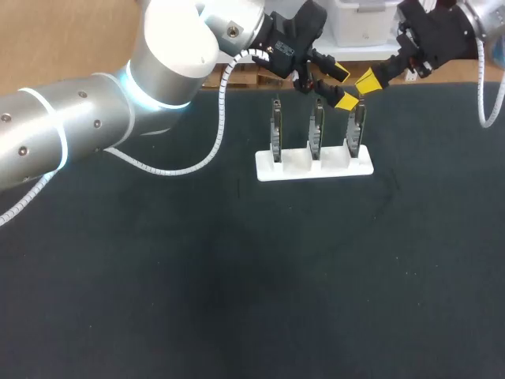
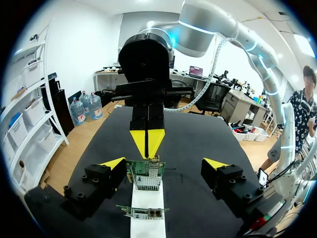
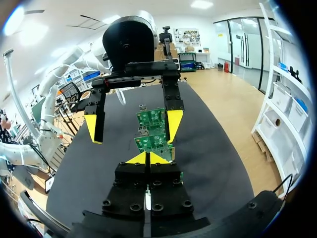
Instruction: Pick up the optical module with the left hand, and insert it into the network port with the right hand.
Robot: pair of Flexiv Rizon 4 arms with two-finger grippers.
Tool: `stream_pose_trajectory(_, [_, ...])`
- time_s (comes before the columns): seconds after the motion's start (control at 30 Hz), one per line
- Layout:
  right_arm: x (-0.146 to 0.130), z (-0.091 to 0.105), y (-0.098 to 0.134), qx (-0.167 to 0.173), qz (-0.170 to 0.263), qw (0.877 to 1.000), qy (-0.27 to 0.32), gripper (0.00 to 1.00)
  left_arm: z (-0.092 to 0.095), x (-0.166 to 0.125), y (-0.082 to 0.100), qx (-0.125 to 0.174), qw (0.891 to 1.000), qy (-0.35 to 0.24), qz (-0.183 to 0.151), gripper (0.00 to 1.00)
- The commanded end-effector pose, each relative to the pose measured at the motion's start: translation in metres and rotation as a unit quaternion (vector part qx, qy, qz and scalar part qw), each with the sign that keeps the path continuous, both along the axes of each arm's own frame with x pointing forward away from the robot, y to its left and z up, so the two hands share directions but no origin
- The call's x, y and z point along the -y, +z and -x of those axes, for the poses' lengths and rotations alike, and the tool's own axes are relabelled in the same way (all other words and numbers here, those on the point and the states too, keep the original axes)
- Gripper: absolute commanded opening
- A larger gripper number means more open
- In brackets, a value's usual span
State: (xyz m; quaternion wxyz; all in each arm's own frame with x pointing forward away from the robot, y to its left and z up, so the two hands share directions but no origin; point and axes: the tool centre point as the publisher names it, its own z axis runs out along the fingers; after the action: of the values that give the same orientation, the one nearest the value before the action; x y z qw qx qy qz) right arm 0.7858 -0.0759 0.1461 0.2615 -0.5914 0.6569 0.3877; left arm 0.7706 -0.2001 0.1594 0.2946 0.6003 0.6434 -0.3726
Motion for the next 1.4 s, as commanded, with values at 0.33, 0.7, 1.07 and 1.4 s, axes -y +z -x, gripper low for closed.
stream_pose_trajectory(0.33, [0.001,0.006,0.000,0.015,-0.013,1.000,0.000,0.00,-0.003,0.001,0.001,-0.002,1.000,-0.002,-0.002,1.00])
stream_pose_trajectory(0.7, [0.003,0.008,0.016,0.035,-0.028,0.999,-0.005,0.00,-0.003,0.001,0.001,-0.002,1.000,-0.002,-0.002,1.00])
stream_pose_trajectory(1.07, [0.018,0.007,0.031,0.045,-0.039,0.998,-0.024,0.00,-0.003,0.001,0.001,-0.002,1.000,-0.002,-0.002,1.00])
stream_pose_trajectory(1.4, [0.039,0.010,0.034,0.045,-0.037,0.998,-0.040,0.00,-0.003,0.001,0.001,-0.002,1.000,-0.002,-0.002,1.00])
